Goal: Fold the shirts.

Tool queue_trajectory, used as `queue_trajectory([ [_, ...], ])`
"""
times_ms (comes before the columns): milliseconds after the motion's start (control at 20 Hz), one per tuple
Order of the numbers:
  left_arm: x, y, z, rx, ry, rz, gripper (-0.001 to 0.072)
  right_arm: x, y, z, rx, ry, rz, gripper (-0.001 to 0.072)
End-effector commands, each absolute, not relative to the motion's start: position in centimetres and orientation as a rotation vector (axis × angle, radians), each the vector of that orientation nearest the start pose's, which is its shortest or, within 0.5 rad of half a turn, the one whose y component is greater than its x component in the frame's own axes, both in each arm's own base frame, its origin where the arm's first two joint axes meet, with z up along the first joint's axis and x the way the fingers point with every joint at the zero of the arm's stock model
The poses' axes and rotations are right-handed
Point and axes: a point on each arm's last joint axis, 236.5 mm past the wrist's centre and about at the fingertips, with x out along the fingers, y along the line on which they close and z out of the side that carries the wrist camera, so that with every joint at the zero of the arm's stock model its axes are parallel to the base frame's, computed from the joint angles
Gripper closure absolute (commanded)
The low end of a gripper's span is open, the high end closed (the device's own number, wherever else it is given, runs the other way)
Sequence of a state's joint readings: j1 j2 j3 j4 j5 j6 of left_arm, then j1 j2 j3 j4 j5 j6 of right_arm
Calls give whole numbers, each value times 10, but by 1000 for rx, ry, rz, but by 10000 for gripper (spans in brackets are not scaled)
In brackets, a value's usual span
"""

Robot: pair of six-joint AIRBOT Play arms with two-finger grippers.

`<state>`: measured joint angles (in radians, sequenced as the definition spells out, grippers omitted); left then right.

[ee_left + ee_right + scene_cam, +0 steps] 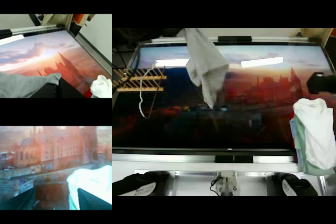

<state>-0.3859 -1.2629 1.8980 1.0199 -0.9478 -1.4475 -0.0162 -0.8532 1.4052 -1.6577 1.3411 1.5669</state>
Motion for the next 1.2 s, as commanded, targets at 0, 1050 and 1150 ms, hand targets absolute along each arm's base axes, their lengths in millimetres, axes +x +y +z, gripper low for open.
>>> queue_trajectory([
  [0,342,-294,374,-170,403,-806,672,269,-39,268,-72,747,-148,81],
  [1050,349,-143,-26,-229,1593,-267,3,348,75,-40,326,1477,217,37],
  [1150,337,-165,-58,-340,1597,-284,3,350,84,-60,366,1519,239,37],
])
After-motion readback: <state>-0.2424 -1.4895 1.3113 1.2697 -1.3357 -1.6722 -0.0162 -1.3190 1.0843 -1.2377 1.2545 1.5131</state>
